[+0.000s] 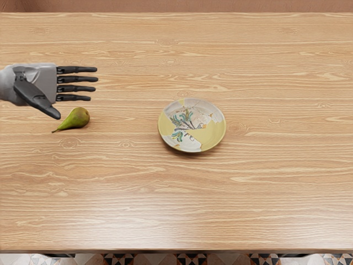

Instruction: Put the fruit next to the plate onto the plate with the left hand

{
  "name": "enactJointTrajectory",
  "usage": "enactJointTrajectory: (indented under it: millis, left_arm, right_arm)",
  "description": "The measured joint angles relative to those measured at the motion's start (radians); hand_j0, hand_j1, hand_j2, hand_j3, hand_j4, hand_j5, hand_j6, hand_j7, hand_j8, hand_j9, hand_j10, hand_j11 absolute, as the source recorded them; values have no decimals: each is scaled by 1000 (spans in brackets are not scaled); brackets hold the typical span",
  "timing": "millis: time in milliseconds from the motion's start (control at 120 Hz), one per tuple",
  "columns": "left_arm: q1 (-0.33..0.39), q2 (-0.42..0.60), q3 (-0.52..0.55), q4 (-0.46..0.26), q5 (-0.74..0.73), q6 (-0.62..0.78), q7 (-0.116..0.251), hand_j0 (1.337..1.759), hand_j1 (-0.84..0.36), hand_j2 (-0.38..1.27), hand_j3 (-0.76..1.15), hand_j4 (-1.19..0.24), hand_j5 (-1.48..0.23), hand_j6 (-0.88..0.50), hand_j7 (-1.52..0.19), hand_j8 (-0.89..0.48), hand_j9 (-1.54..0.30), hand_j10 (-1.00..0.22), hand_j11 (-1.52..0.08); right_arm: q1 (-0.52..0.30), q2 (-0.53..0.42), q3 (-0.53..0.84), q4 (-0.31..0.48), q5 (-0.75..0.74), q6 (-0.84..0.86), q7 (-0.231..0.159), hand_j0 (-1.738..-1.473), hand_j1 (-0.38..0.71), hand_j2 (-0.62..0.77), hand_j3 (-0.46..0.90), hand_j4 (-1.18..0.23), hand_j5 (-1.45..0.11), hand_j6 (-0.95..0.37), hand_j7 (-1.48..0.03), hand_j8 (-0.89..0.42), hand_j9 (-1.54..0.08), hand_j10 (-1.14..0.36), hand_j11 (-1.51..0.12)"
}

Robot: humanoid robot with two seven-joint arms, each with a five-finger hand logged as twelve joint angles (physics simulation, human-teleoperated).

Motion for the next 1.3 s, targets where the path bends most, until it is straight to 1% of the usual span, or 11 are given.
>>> enactJointTrajectory:
  millis: [233, 375, 425, 508, 558, 667, 767, 883, 1067, 1217, 1300]
  left_arm:
    - [-33, -11, -1, -6, 9, 0, 8, 1658, 327, 3, 0, -17, -24, -17, -24, -17, -24, -18, -24]
    - [-79, -41, -8, -6, 107, 0, 13, 1658, 327, 3, 0, -18, -24, -17, -24, -18, -24, -18, -24]
    - [-104, -51, -10, -6, 174, 0, 17, 1658, 327, 4, 0, -18, -24, -18, -24, -18, -24, -18, -24]
    - [-111, -67, -11, -5, 274, 0, 20, 1658, 327, 3, 0, -19, -24, -19, -24, -19, -24, -19, -24]
    - [-130, -84, -12, -6, 323, 0, 43, 1658, 327, 4, 0, -19, -24, -19, -24, -19, -24, -19, -24]
    - [-133, -101, -10, -6, 432, 0, 149, 1658, 327, 4, 0, -20, -25, -20, -24, -20, -24, -20, -24]
    - [-128, -145, -7, -8, 552, 25, 193, 1658, 327, 4, 0, -21, -25, -21, -25, -21, -25, -21, -25]
    - [-124, -159, -4, -23, 676, 135, 212, 1658, 326, 4, 0, -23, -26, -24, -26, -23, -26, -22, -26]
    - [-119, -209, 1, -33, 824, 269, 219, 1658, 322, 5, 0, -27, -31, -28, -31, -28, -31, -27, -31]
    - [-122, -248, 63, -25, 920, 407, 220, 1658, 315, 7, 0, -34, -39, -35, -38, -34, -38, -33, -38]
    - [-112, -299, 82, -16, 946, 447, 220, 1658, 307, 8, 0, -41, -48, -42, -47, -41, -47, -40, -47]
  right_arm:
    - [-1, 0, 2, 0, -2, 0, 1, -1658, -349, 0, 0, 0, 0, -1, 0, 0, 0, 0, 0]
    - [-1, 0, 2, 0, -2, 0, 1, -1658, -349, 0, 0, 0, 0, -1, 0, 0, 0, 0, 0]
    - [0, 0, 1, 0, -2, 0, 1, -1658, -349, 0, 0, 0, 0, 0, 0, 0, 0, 0, 0]
    - [0, 0, 1, 0, -2, 0, 1, -1658, -349, 0, 0, 0, 0, -1, 0, 0, 0, 0, 0]
    - [0, 0, 0, 0, -2, 0, 1, -1658, -349, 0, 0, 0, 0, -1, 0, 0, 0, 0, 0]
    - [0, 0, 0, 0, -2, 0, 1, -1658, -349, 0, 0, 0, 0, -1, 0, 0, 0, 0, 0]
    - [0, 0, 0, 0, -2, 0, 1, -1658, -349, 0, 0, 0, 0, 0, 0, 0, 0, 0, 0]
    - [0, 0, -1, -1, -2, 0, 1, -1658, -349, 0, 0, 0, 0, -1, 0, 0, 0, 0, 0]
    - [0, 0, -1, 0, -2, 0, 1, -1658, -349, 0, 0, 0, 0, 0, 0, 0, 0, 0, 0]
    - [0, 0, -1, 0, -3, 0, 1, -1658, -349, 0, 0, 0, 0, 0, 0, 0, 0, 0, 0]
    - [0, 0, -1, 0, -3, 0, 1, -1658, -349, 0, 0, 0, 0, 0, 0, 0, 0, 0, 0]
